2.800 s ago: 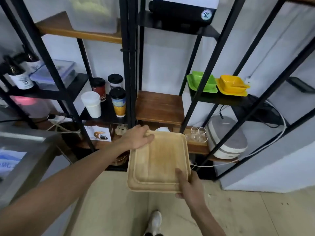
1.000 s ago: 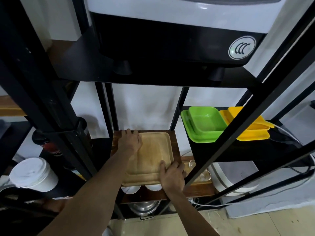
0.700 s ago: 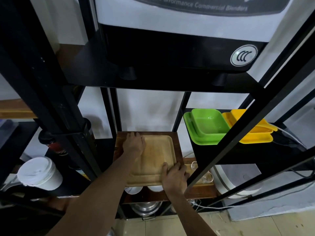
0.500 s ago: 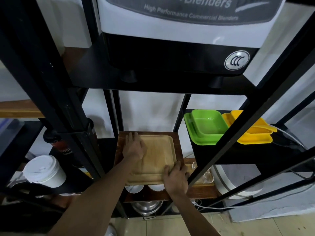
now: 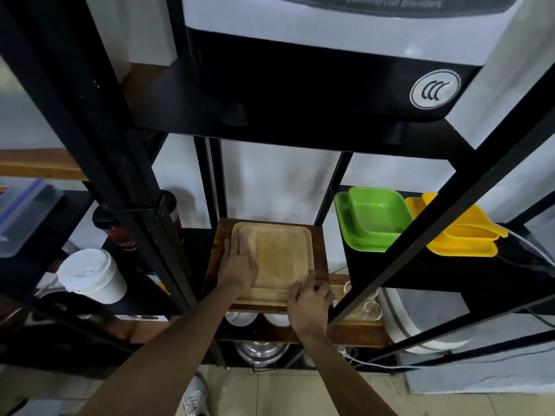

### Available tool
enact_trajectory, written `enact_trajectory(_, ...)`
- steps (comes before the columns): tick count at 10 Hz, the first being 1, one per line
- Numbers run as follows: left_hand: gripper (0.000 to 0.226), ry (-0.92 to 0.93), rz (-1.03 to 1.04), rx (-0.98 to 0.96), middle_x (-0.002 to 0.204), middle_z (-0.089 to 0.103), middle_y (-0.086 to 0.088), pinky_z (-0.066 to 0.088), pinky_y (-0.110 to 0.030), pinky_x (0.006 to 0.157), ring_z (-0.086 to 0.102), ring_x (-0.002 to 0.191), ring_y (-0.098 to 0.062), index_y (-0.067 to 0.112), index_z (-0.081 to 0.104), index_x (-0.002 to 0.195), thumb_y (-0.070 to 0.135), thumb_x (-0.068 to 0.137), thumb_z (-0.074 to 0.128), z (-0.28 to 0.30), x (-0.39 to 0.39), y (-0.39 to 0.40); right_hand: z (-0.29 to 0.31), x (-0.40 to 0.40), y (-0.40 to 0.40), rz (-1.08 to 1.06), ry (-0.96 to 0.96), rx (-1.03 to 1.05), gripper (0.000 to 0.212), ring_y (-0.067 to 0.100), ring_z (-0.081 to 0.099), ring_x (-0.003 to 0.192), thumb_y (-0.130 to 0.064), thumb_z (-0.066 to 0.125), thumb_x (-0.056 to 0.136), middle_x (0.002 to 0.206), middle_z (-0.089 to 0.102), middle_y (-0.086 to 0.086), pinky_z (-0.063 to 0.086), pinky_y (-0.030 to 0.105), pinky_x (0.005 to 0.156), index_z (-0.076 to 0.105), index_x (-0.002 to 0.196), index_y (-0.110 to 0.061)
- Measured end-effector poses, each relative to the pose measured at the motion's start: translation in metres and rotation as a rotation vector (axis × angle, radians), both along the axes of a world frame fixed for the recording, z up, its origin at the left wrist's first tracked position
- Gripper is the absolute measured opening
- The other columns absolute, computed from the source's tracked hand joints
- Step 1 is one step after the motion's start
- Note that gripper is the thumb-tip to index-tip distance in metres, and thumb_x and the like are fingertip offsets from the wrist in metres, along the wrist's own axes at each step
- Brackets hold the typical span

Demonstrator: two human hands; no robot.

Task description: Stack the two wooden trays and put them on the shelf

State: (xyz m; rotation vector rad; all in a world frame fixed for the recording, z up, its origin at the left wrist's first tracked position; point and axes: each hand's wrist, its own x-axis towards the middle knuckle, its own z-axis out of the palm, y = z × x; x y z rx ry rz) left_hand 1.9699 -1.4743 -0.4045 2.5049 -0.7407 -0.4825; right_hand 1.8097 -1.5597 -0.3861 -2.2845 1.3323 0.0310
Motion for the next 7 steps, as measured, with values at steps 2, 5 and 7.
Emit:
enact_trajectory(2, 0.068, -0.020, -0.017, 0.035, 0.171, -0.014, -0.007, -0.002, -0.039, 0.127, -0.013, 0.157, -0.031, 0.012, -0.013, 0.160, 0.036, 0.107, 0.022, -0.004, 0.007, -0.004, -0.002, 0.005, -0.005, 0.011, 0.004, 0.028, 0.063, 0.049, 0.032, 0.132, -0.038, 0.033, 0.107, 0.147, 0.032, 0.026, 0.032, 0.057, 0.115, 0.023, 0.161, -0.007)
enact_trajectory(5, 0.068, -0.020, 0.024, 0.098, 0.172, -0.008, 0.000, 0.012, -0.052, 0.127, 0.003, 0.158, -0.032, 0.020, -0.001, 0.163, 0.037, 0.103, 0.027, 0.018, -0.001, 0.001, 0.012, -0.004, -0.003, 0.004, -0.059, 0.104, 0.064, 0.043, 0.032, 0.138, -0.042, 0.040, 0.105, 0.149, 0.032, 0.022, 0.040, 0.052, 0.110, 0.024, 0.158, -0.010)
enact_trajectory(7, 0.065, -0.096, 0.017, 0.104, 0.172, 0.006, 0.003, 0.026, -0.053, 0.123, 0.015, 0.155, -0.036, 0.022, 0.020, 0.161, 0.038, 0.100, 0.037, 0.050, -0.025, 0.017, 0.033, -0.031, 0.011, 0.100, -0.108, 0.079, 0.060, 0.042, 0.042, 0.132, -0.035, 0.045, 0.102, 0.144, 0.039, 0.024, 0.039, 0.048, 0.113, 0.029, 0.151, -0.004)
